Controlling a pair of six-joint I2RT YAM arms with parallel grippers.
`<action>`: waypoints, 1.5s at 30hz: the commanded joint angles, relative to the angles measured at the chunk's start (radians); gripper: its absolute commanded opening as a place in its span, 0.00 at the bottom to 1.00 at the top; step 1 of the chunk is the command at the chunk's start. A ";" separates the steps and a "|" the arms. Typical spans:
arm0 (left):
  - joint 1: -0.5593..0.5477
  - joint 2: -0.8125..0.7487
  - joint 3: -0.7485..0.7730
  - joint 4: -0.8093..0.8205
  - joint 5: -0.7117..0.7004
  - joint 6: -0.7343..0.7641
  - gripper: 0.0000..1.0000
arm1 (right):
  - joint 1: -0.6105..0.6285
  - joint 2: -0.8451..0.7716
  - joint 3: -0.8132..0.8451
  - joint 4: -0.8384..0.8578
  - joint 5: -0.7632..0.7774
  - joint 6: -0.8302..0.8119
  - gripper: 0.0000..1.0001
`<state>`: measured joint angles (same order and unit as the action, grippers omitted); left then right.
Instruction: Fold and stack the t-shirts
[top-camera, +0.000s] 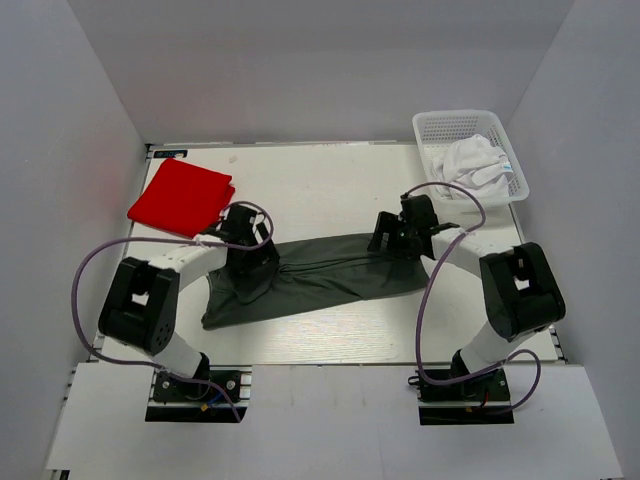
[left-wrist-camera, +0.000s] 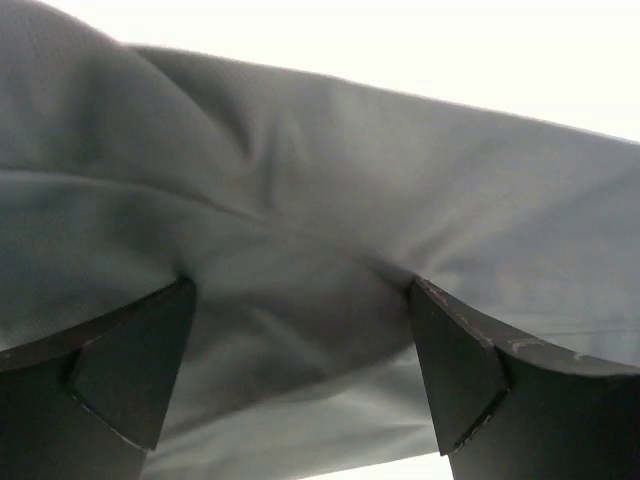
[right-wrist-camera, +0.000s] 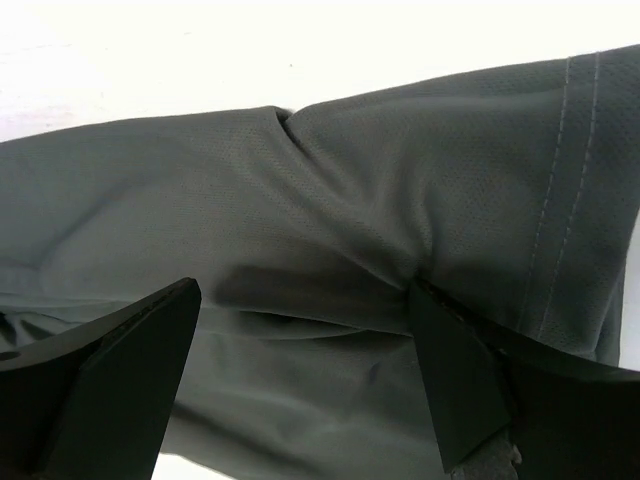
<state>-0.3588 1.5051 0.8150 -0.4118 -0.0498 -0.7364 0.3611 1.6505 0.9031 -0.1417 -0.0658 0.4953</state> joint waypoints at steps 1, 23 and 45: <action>0.027 0.098 0.065 0.085 0.013 0.023 1.00 | 0.009 -0.035 -0.117 0.050 -0.006 0.005 0.90; -0.040 1.219 1.452 0.172 0.472 -0.038 1.00 | 0.576 -0.285 -0.328 0.122 -0.446 -0.167 0.90; -0.028 0.934 1.532 0.209 0.370 0.130 1.00 | 0.628 -0.615 -0.299 0.122 0.033 -0.086 0.90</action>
<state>-0.3946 2.6591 2.3051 -0.1562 0.3641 -0.6823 0.9943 1.0847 0.6365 -0.0681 -0.1795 0.3641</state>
